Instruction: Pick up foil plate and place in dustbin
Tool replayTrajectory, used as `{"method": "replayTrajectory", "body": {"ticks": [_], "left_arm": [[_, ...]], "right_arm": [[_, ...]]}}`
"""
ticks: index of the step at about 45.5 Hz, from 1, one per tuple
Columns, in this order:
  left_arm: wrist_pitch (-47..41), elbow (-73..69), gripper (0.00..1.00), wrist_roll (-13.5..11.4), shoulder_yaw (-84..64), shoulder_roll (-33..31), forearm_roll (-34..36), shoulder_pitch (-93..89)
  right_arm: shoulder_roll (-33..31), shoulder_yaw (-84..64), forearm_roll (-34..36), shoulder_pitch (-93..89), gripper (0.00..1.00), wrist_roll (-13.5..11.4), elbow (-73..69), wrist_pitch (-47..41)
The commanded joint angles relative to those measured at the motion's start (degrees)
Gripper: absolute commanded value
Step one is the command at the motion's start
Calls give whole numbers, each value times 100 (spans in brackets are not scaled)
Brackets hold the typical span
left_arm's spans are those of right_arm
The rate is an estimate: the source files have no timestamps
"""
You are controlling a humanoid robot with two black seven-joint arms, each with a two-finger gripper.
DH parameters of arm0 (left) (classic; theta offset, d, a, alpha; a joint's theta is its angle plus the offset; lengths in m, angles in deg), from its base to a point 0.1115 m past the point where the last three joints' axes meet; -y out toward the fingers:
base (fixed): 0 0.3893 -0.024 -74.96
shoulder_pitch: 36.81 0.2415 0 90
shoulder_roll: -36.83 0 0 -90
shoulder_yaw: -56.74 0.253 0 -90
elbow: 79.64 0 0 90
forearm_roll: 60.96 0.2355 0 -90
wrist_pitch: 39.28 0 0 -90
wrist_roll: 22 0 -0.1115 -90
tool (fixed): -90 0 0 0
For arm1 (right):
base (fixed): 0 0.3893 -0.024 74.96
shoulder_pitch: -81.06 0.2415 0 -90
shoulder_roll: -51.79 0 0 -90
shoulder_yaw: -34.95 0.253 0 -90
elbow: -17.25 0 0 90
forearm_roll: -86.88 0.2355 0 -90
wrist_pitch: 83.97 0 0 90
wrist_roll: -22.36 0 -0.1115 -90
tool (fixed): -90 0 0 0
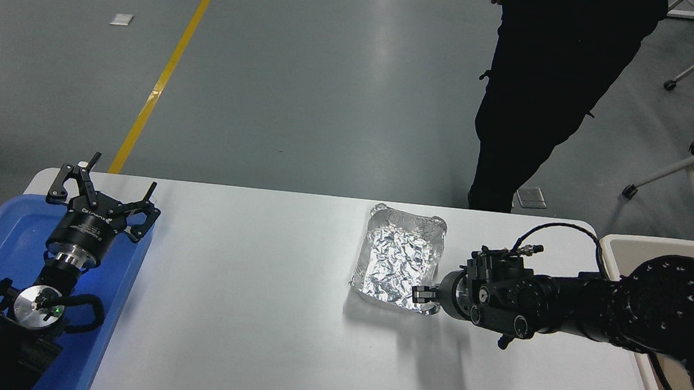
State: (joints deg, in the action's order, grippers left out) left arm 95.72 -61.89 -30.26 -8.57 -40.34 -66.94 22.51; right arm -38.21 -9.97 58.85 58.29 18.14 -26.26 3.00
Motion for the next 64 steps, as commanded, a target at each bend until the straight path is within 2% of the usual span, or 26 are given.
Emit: {"method": "replayTrajectory", "body": {"ticks": [1, 7, 13, 20, 26, 30, 35, 42, 49, 64], "left_arm": [[0, 0, 99, 0, 18, 0, 0, 0], [0, 0, 99, 9, 18, 0, 0, 0], [0, 0, 99, 9, 26, 0, 0, -9], [0, 0, 99, 9, 26, 9, 0, 0], [0, 0, 99, 9, 35, 9, 0, 0], [0, 0, 99, 9, 35, 0, 0, 0], [0, 0, 99, 9, 35, 0, 0, 0], [0, 0, 99, 9, 35, 9, 0, 0], [0, 0, 99, 9, 35, 9, 0, 0], [0, -9, 99, 9, 26, 9, 0, 0]], "right_arm": [[0, 62, 342, 412, 0, 35, -421, -48], [0, -87, 738, 1054, 0, 53, -1053, -84], [0, -412, 843, 1827, 0, 62, -1993, -84], [-623, -474, 905, 2601, 0, 71, -2916, -197], [-1142, -483, 1344, 3383, 0, 88, -3532, -479], [-1344, -536, 1520, 4015, 0, 97, -3858, -891], [-1371, -790, 1739, 4780, 0, 97, -3999, -1875], [-1345, -1001, 2442, 5826, 0, 97, -4078, -3167], [-1362, -1238, 2680, 6564, 0, 97, -4148, -3923], [-1406, -1617, 2689, 6908, 0, 88, -4236, -3969]]}}
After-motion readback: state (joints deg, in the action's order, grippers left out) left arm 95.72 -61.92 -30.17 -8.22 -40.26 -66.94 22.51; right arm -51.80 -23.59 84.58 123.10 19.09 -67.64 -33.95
